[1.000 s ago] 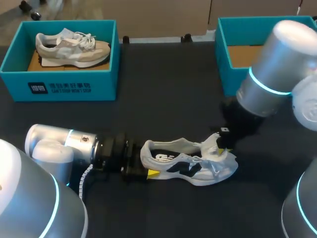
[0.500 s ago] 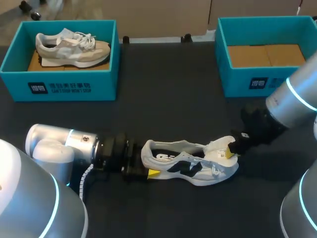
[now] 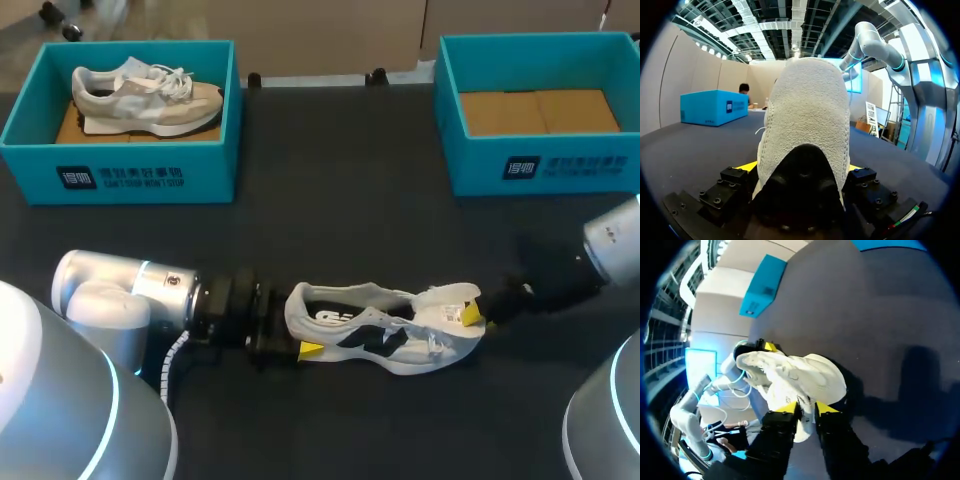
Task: Take the shoe out of the shoebox, open the shoe tongue, remove and reinsert the insole, then place the shoe into the shoebox
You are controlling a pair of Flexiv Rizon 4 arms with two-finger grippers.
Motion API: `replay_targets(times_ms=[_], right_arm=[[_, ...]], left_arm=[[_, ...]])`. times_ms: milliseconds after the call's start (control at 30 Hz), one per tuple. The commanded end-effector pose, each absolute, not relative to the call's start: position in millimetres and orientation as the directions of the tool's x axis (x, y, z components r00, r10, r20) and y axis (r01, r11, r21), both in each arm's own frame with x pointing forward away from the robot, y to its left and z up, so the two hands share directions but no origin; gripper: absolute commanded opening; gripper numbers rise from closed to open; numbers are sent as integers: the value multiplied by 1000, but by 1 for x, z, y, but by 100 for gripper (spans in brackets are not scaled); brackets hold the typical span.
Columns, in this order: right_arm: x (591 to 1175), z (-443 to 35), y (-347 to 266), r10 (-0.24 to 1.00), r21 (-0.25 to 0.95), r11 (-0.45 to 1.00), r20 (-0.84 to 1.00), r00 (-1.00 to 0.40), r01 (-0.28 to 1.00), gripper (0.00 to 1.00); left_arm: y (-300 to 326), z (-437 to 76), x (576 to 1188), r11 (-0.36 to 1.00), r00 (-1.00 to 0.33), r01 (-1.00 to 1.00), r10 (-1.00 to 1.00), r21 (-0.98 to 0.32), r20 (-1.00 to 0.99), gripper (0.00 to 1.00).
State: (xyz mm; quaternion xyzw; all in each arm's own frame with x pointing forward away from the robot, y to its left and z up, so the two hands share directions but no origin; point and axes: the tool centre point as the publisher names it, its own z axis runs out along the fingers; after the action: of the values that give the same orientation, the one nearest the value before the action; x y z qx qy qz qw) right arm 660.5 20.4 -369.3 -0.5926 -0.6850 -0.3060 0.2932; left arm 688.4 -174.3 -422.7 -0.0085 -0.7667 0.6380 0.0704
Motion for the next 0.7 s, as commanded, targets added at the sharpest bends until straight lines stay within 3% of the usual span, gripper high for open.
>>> replay_targets(times_ms=[33, 500, 700], right_arm=[[657, -349, 18, 671, 85, 117, 727, -142, 989, 100], [656, -252, 34, 858, 167, 253, 415, -301, 953, 100], [657, -229, 51, 873, 161, 417, 204, -443, 895, 100]], left_arm=[[-174, -423, 688, 188, -990, -77, 103, -979, 98, 0], [-174, -423, 688, 188, -990, -77, 103, -979, 98, 0], [-174, -423, 688, 188, -990, -77, 103, -979, 98, 0]])
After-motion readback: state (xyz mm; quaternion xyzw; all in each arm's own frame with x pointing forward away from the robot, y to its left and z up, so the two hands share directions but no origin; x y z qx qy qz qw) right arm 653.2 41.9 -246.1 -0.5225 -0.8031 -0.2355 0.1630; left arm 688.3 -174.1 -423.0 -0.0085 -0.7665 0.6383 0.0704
